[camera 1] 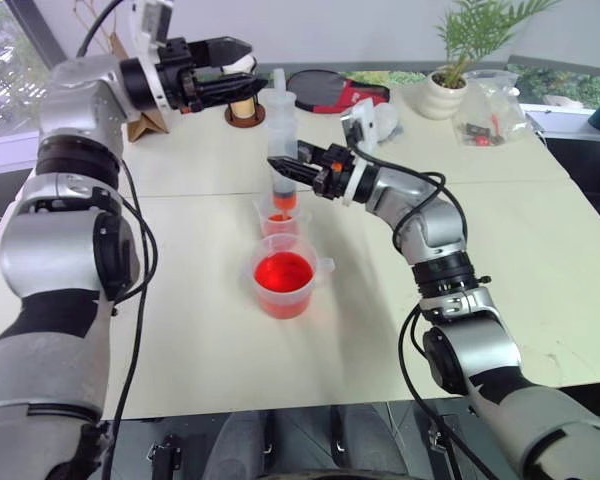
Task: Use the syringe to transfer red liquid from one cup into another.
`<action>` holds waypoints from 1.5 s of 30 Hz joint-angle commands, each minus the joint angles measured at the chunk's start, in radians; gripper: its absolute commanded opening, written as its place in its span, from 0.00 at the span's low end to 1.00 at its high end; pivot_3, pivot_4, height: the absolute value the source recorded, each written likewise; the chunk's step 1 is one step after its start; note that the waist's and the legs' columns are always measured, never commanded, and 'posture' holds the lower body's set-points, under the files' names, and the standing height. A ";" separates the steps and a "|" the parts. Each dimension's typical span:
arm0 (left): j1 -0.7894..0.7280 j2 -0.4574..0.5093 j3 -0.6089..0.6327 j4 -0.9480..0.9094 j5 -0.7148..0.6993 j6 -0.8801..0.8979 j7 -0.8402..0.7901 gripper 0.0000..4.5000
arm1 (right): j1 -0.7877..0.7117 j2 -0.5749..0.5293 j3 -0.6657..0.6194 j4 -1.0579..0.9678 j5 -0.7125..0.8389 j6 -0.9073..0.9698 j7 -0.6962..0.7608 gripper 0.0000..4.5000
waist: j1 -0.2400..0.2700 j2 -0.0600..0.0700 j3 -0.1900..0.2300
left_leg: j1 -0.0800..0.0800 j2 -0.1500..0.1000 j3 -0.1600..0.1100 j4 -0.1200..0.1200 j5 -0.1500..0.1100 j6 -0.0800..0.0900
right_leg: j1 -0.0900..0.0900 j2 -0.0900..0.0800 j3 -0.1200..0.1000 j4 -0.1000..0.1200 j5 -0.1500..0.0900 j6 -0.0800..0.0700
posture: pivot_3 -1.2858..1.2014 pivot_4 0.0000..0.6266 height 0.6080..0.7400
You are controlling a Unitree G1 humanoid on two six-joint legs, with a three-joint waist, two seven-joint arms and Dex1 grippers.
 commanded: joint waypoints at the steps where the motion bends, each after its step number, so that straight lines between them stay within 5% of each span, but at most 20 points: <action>1: -0.007 -0.003 0.013 -0.020 -0.001 -0.016 0.008 0.79 | -0.030 0.011 -0.015 -0.043 0.016 -0.012 0.008 0.32 | 0.000 0.000 0.000 | 0.000 0.000 0.000 0.000 0.000 0.000 | 0.000 0.000 0.000 0.000 0.000 0.000 | 0.52 0.24 1.00; 7: -0.011 -0.043 -0.002 -0.015 0.018 -0.044 0.018 0.74 | -0.016 0.015 0.000 -0.075 0.014 0.000 0.016 0.32 | 0.001 0.000 0.000 | 0.000 0.000 0.000 0.000 0.000 0.000 | 0.000 0.000 0.000 0.000 0.000 0.000 | 0.52 0.24 1.00; 9: -0.018 -0.057 0.001 -0.012 0.016 -0.051 0.029 0.60 | -0.008 0.015 0.008 -0.082 0.010 0.001 0.020 0.32 | 0.000 0.000 0.000 | 0.000 0.000 0.000 0.000 0.000 0.000 | 0.000 0.000 0.000 0.000 0.000 0.000 | 0.52 0.24 1.00; 14: -0.025 -0.069 0.008 -0.007 0.011 -0.051 0.030 0.03 | -0.002 0.015 0.012 -0.084 0.005 0.001 0.017 0.32 | 0.001 0.000 0.000 | 0.000 0.000 0.000 0.000 0.000 0.000 | 0.000 0.000 0.000 0.000 0.000 0.000 | 0.52 0.24 1.00; 45: 0.136 -0.131 -0.030 -0.085 0.020 0.010 -0.020 0.01 | -0.090 0.019 -0.047 -0.048 0.018 -0.039 -0.020 0.32 | 0.000 0.000 0.000 | 0.000 0.000 0.000 0.000 0.000 0.000 | 0.000 0.000 0.000 0.000 0.000 0.000 | 0.52 0.24 1.00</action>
